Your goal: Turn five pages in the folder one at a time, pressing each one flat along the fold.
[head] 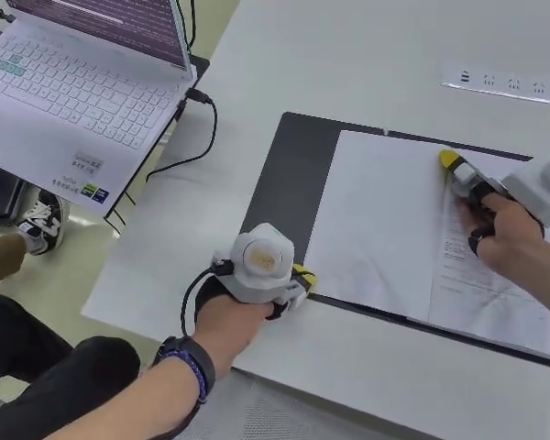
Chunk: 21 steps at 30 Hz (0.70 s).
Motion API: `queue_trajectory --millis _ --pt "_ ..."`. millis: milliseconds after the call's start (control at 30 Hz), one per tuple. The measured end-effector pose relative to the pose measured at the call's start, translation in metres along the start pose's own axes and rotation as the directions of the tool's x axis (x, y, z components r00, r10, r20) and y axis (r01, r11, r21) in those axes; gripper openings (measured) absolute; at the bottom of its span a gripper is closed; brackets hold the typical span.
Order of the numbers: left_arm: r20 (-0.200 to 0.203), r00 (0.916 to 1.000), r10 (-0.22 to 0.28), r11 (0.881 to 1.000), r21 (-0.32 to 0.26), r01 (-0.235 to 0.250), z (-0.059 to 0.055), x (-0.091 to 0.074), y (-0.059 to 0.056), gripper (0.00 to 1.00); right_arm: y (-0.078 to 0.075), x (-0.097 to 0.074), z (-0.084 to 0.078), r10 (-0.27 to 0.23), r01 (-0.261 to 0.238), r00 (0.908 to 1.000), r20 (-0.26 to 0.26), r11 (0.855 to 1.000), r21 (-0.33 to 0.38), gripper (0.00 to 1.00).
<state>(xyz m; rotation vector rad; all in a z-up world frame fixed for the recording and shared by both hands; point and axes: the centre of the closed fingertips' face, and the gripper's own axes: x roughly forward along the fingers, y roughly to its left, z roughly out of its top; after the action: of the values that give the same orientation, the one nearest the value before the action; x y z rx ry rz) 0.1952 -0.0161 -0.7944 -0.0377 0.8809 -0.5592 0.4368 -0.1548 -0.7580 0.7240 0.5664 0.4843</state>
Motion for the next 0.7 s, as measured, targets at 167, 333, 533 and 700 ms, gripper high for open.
queue_trajectory --millis 167,333,533,700 --pt "-0.002 1.0 -0.004 1.0 0.002 0.004 0.0 0.0 0.0 0.0 -0.002 -0.003 -0.002 -0.006 0.006 1.0 0.003 1.0 0.023 0.0" --pt "-0.017 0.9997 -0.015 1.0 0.024 0.016 0.0 0.0 0.0 0.0 0.009 -0.022 -0.021 0.036 -0.04 0.9977 -0.058 0.997 -0.063 0.0" --pt "-0.027 0.9994 -0.02 0.999 0.039 0.021 0.0 0.0 0.0 0.0 0.013 -0.048 -0.039 0.083 -0.085 0.9947 -0.06 0.995 -0.042 0.0" --pt "-0.026 0.9996 -0.012 0.999 0.036 0.013 0.001 0.001 0.0 0.0 0.016 -0.064 -0.052 0.103 -0.102 0.9931 -0.056 0.995 0.01 0.0"
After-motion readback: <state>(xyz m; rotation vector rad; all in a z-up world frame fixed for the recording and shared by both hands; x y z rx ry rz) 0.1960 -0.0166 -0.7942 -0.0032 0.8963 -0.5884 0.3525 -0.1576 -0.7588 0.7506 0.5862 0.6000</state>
